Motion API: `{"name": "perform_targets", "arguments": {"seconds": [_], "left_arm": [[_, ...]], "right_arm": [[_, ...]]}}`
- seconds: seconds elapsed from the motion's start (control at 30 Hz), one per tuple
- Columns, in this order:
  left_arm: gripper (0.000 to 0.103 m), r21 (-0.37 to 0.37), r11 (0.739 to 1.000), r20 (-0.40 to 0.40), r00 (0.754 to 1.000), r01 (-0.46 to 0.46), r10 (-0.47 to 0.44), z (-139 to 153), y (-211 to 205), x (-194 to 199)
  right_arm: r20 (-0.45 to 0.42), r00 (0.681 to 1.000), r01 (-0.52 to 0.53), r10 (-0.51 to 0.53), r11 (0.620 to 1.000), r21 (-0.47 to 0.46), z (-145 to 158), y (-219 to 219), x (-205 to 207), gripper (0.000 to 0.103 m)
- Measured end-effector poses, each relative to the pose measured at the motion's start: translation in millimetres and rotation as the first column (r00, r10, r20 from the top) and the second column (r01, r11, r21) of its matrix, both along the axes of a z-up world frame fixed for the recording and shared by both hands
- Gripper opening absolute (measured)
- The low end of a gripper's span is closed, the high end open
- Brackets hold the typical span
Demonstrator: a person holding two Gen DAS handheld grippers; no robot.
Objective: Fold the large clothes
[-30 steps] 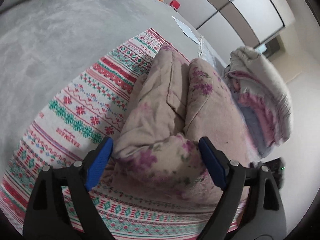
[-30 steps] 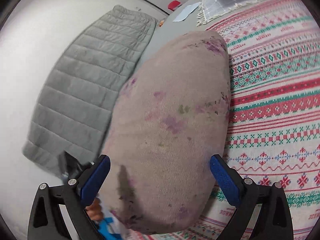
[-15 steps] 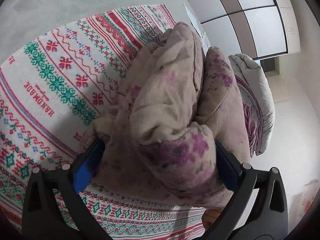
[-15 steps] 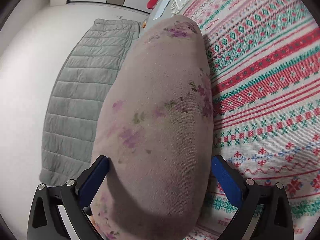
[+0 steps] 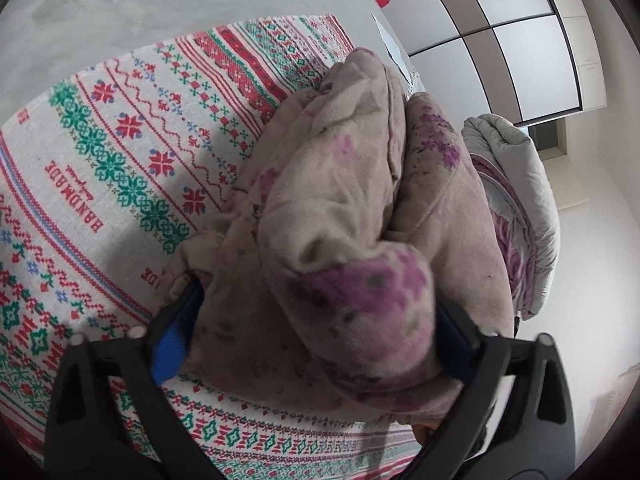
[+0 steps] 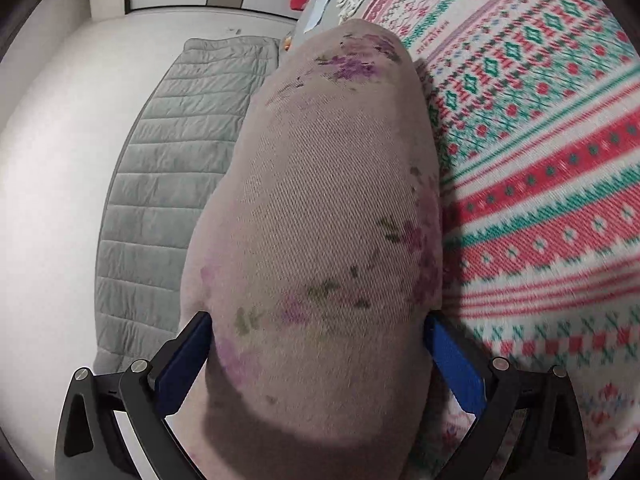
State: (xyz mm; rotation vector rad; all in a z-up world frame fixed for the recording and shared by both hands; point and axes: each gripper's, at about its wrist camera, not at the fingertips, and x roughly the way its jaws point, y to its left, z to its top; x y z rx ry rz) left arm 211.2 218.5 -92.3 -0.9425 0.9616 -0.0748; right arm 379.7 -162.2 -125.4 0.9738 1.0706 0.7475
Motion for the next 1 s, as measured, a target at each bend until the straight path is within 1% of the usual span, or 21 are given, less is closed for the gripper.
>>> {"name": "perform_targets", "arguments": {"seconds": [0.03,0.07,0.13,0.2,0.27,0.37,0.43,0.47,0.57,0.63,0.7,0.77,0.8,0.87,0.93,0.97,1.0], "left_arm": [[0.078,0.016,1.0,0.002,1.0,-0.009,0.009,2.5,-2.1,-0.9],[0.069,0.016,1.0,0.01,1.0,-0.024,0.024,5.3,-3.0,-3.1],[0.059,0.022,0.999,0.024,0.999,-0.044,0.043,9.9,-3.7,-5.8],[0.054,0.025,0.998,0.033,0.998,-0.052,0.051,10.7,-3.5,-6.4],[0.05,0.032,0.998,0.044,0.998,-0.054,0.052,12.8,-4.2,-6.5],[0.043,0.04,0.997,0.062,0.996,-0.067,0.064,17.2,-2.5,-9.0],[0.04,0.077,0.995,0.089,0.994,-0.067,0.06,28.0,-4.5,-11.0],[0.04,0.103,0.992,0.116,0.991,-0.072,0.06,36.2,-4.3,-12.5],[0.038,0.124,0.987,0.193,0.978,-0.101,0.075,60.6,4.0,-14.3],[0.038,0.136,0.982,0.264,0.96,-0.135,0.096,83.8,18.9,-15.2],[0.038,0.158,0.972,0.336,0.935,-0.173,0.112,109.7,38.1,-14.1],[0.038,0.196,0.964,0.388,0.917,-0.18,0.092,135.0,60.6,-2.9],[0.038,0.196,0.964,0.406,0.91,-0.181,0.089,143.8,71.8,3.3],[0.039,0.224,0.956,0.442,0.894,-0.192,0.076,160.9,99.4,21.0],[0.039,0.244,0.945,0.442,0.892,-0.217,0.09,165.2,120.5,33.6],[0.04,0.268,0.936,0.43,0.898,-0.23,0.098,163.6,133.2,41.4],[0.041,0.279,0.929,0.41,0.905,-0.243,0.114,158.0,146.2,51.1]], "right_arm": [[0.013,1.0,-0.015,0.015,1.0,-0.018,2.8,3.5,1.0,0.103],[0.034,0.999,-0.031,0.033,0.999,-0.042,6.7,6.7,0.8,0.103],[0.097,0.993,-0.058,0.068,0.993,-0.103,19.3,16.4,-2.4,0.102],[0.139,0.987,-0.06,0.079,0.99,-0.131,27.9,19.1,-9.5,0.098],[0.165,0.984,-0.047,0.071,0.989,-0.142,35.1,24.1,-12.4,0.092],[0.216,0.974,-0.033,0.065,0.988,-0.152,44.5,31.1,-20.5,0.087],[0.274,0.958,-0.039,0.083,0.986,-0.161,57.1,42.0,-26.9,0.085],[0.3,0.949,-0.046,0.095,0.985,-0.168,62.8,46.3,-30.6,0.085],[0.375,0.917,-0.078,0.135,0.983,-0.164,84.2,66.3,-37.6,0.084],[0.423,0.892,-0.1,0.159,0.982,-0.158,100.9,84.6,-40.5,0.084],[0.458,0.871,-0.126,0.177,0.982,-0.14,116.6,106.6,-38.8,0.084],[0.497,0.847,-0.141,0.187,0.981,-0.13,135.2,128.4,-33.8,0.084],[0.517,0.836,-0.144,0.185,0.982,-0.119,143.8,139.3,-27.9,0.084],[0.555,0.813,-0.153,0.175,0.984,-0.086,161.4,166.2,-8.1,0.084],[0.567,0.805,-0.172,0.176,0.983,-0.061,169.1,197.4,18.4,0.084],[0.56,0.809,-0.179,0.179,0.982,-0.054,168.5,211.7,31.0,0.084],[0.535,0.826,-0.184,0.178,0.982,-0.043,161.4,229.0,46.4,0.084]]}}
